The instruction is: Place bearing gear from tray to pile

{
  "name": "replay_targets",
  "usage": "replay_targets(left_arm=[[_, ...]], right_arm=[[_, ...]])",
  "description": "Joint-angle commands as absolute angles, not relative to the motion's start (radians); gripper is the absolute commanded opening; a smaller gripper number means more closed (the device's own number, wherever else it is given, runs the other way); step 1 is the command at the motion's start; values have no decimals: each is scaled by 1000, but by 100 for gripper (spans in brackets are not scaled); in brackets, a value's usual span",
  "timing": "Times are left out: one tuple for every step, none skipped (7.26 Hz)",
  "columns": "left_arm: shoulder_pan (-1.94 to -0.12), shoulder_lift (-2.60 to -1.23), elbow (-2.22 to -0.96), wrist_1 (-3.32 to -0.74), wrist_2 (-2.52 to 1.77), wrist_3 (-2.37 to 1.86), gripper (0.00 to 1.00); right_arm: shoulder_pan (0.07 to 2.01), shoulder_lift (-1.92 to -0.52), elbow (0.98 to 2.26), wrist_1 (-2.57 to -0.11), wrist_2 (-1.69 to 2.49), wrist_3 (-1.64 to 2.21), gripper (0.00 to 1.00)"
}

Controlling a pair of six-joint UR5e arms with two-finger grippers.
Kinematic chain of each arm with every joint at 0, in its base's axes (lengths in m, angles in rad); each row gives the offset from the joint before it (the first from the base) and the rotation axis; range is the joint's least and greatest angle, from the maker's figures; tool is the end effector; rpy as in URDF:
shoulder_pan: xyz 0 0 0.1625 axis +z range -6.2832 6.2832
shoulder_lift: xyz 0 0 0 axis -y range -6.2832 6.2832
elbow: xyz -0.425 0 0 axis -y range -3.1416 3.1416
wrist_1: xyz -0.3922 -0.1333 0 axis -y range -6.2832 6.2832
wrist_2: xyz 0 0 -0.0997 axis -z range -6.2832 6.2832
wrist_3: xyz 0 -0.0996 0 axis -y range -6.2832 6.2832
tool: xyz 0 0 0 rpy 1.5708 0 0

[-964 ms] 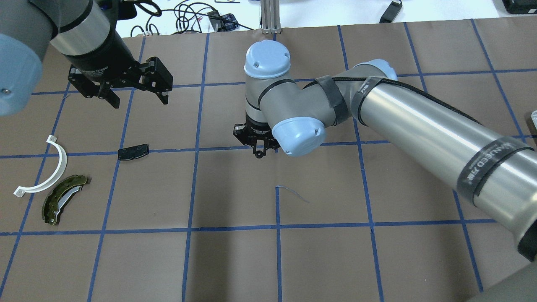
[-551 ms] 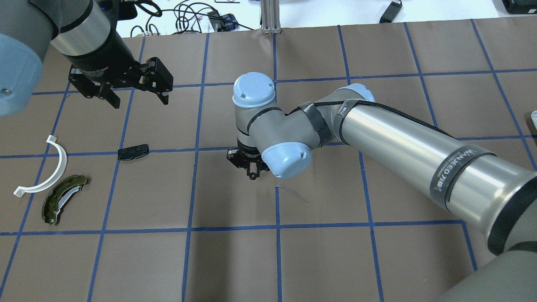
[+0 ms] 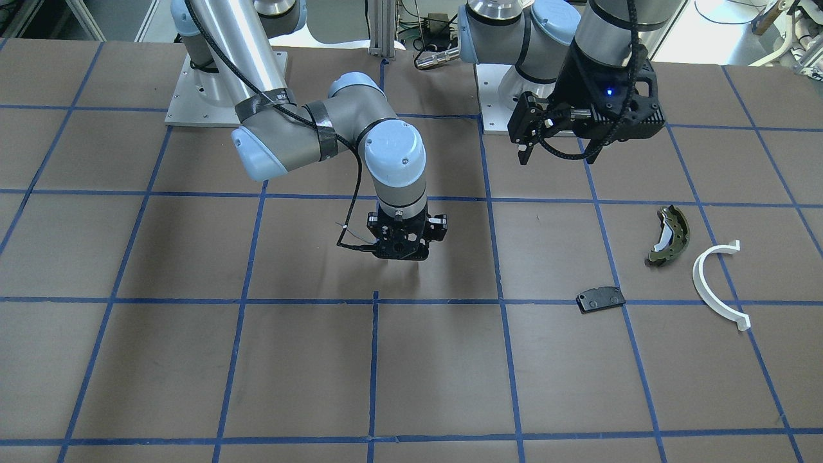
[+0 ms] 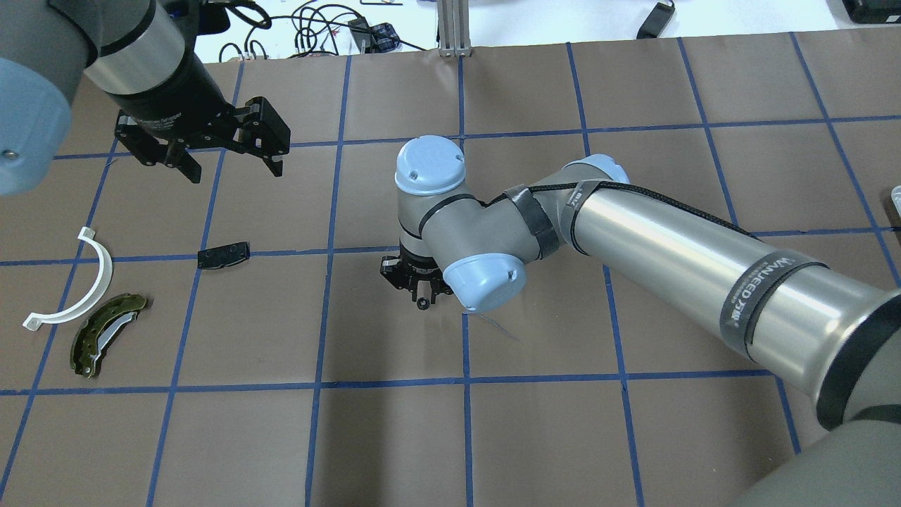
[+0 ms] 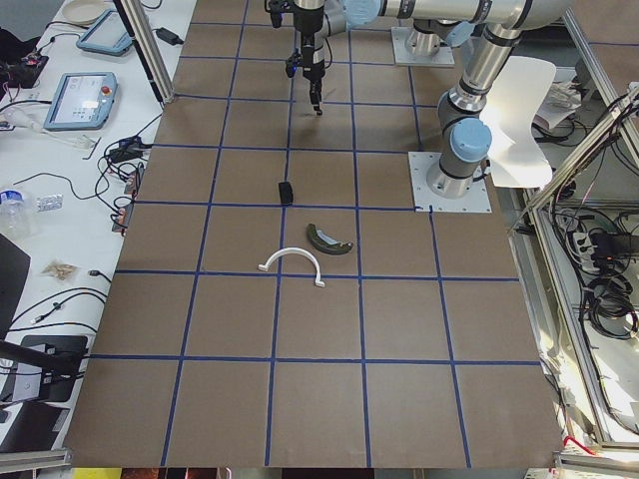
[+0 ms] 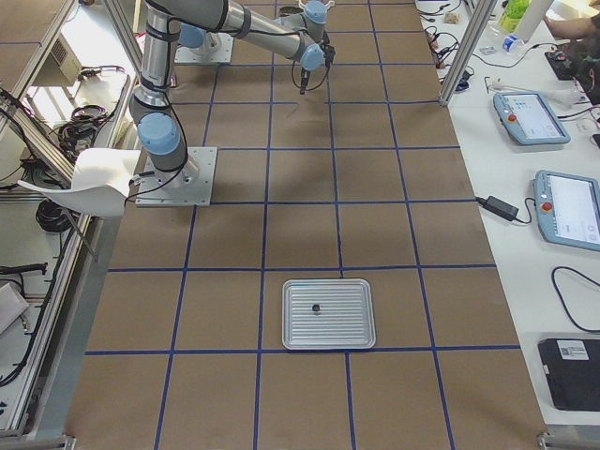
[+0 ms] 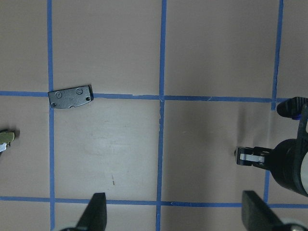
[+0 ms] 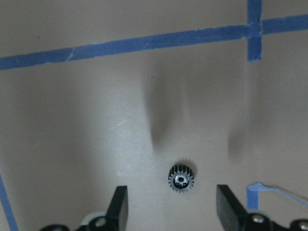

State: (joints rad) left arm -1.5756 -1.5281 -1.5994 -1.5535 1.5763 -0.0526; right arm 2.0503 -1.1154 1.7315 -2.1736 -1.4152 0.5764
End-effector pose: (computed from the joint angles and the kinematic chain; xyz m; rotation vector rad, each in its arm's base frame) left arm -0.1350 -0.4762 0.4962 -0.0751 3.1357 -0.0495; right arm 0.4113 -0.4685 0.2178 0.1474 3.0073 0.1355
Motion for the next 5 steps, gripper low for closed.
replay_targets(left_arm=[[-1560,-1557,-1620,-1566,1572,-52,100],[-1560,-1566,-1679,-1551,1563,-55,100],[-1562,-1577,-1754,-1451,1562,-55,100],[-1569,-1601,-1826,-1340,1560,-51,100],[-1586,-1627,-1882,-1298,1560,-66,100]], right_arm=[[2001,-1182,1733,-2160,-1433,423,100],[1924,-1257,1736,-2095,-1484,360,100],[1825,-1323,1736,-1966,-1491,172,100],[1724,-1389,1736,-1841,-1508,-27,100],[1613,-1432,1736,-1772,-1579,-167,100]])
